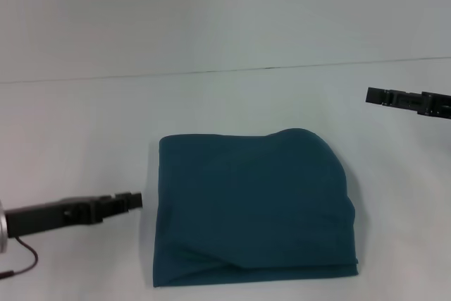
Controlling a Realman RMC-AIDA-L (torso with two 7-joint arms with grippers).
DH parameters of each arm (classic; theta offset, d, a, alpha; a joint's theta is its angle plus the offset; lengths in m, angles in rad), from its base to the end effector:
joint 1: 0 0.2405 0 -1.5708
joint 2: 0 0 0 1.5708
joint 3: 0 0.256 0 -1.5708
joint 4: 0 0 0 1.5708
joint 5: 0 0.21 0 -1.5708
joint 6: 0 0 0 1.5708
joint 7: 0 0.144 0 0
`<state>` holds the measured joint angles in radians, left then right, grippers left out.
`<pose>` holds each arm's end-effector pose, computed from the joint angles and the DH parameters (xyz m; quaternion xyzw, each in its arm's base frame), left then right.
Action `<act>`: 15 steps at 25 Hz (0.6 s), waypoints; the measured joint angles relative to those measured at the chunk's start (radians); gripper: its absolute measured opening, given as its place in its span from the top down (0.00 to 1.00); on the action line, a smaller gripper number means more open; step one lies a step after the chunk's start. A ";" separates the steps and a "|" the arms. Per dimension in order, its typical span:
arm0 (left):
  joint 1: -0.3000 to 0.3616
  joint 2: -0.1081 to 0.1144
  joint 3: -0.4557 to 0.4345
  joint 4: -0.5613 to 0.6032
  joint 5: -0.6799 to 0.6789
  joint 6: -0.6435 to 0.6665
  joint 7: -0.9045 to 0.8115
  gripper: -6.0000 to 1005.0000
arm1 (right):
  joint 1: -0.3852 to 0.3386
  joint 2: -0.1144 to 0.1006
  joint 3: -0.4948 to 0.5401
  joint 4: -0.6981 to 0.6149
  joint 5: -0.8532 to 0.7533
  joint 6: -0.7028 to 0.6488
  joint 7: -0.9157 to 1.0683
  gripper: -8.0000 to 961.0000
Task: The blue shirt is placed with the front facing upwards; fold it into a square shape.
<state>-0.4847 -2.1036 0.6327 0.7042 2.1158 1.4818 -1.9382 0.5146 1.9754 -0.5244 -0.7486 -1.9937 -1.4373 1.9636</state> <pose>-0.2902 0.3231 -0.0019 -0.8330 -0.4917 -0.2275 0.1118 0.2990 0.3635 0.0880 -0.8052 0.4647 0.2883 0.2295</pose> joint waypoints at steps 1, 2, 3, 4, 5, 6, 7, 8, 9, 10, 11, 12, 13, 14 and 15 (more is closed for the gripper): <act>-0.001 0.000 -0.015 0.006 -0.010 0.000 0.008 0.84 | 0.000 0.000 0.002 -0.001 0.001 0.000 -0.004 0.03; -0.003 -0.001 -0.023 0.010 -0.022 0.000 0.019 0.82 | 0.000 0.000 0.003 -0.001 0.003 -0.001 -0.011 0.03; -0.006 -0.003 -0.030 0.013 -0.038 0.000 0.034 0.80 | 0.000 0.000 0.005 -0.001 0.006 -0.001 -0.024 0.03; -0.012 -0.005 -0.035 0.015 -0.063 0.000 0.060 0.78 | 0.001 0.001 0.006 -0.001 0.011 -0.001 -0.035 0.03; -0.016 -0.007 -0.035 0.015 -0.081 0.000 0.081 0.75 | 0.002 0.003 0.006 0.000 0.019 -0.001 -0.054 0.03; -0.020 -0.009 -0.034 0.015 -0.101 0.000 0.101 0.72 | 0.003 0.007 0.004 0.002 0.029 -0.002 -0.073 0.03; -0.023 -0.011 -0.033 0.015 -0.118 0.001 0.119 0.68 | 0.004 0.013 0.001 0.005 0.037 -0.005 -0.097 0.03; -0.025 -0.014 -0.032 0.015 -0.135 0.003 0.139 0.65 | 0.005 0.018 -0.001 0.006 0.041 -0.010 -0.114 0.03; -0.026 -0.018 -0.032 0.015 -0.156 0.008 0.162 0.62 | 0.006 0.024 -0.003 0.007 0.042 -0.017 -0.132 0.03; -0.026 -0.022 -0.031 0.015 -0.173 0.017 0.180 0.59 | 0.006 0.030 -0.005 0.007 0.041 -0.027 -0.154 0.03; -0.025 -0.026 -0.032 0.014 -0.193 0.028 0.201 0.55 | 0.006 0.036 -0.006 0.007 0.039 -0.042 -0.181 0.03; -0.021 -0.031 -0.031 0.012 -0.216 0.044 0.228 0.51 | 0.003 0.042 -0.009 0.007 0.037 -0.057 -0.209 0.03; -0.011 -0.040 -0.033 0.010 -0.243 0.069 0.272 0.47 | 0.000 0.048 -0.012 0.007 0.036 -0.072 -0.241 0.03; -0.011 -0.040 -0.033 0.010 -0.243 0.069 0.272 0.43 | -0.004 0.054 -0.014 0.007 0.036 -0.083 -0.268 0.03; -0.008 -0.043 -0.034 0.009 -0.248 0.074 0.288 0.39 | -0.007 0.061 -0.016 0.007 0.036 -0.094 -0.301 0.03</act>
<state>-0.4930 -2.1467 0.5987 0.7136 1.8677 1.5558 -1.6498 0.5077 2.0362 -0.5402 -0.7418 -1.9579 -1.5309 1.6630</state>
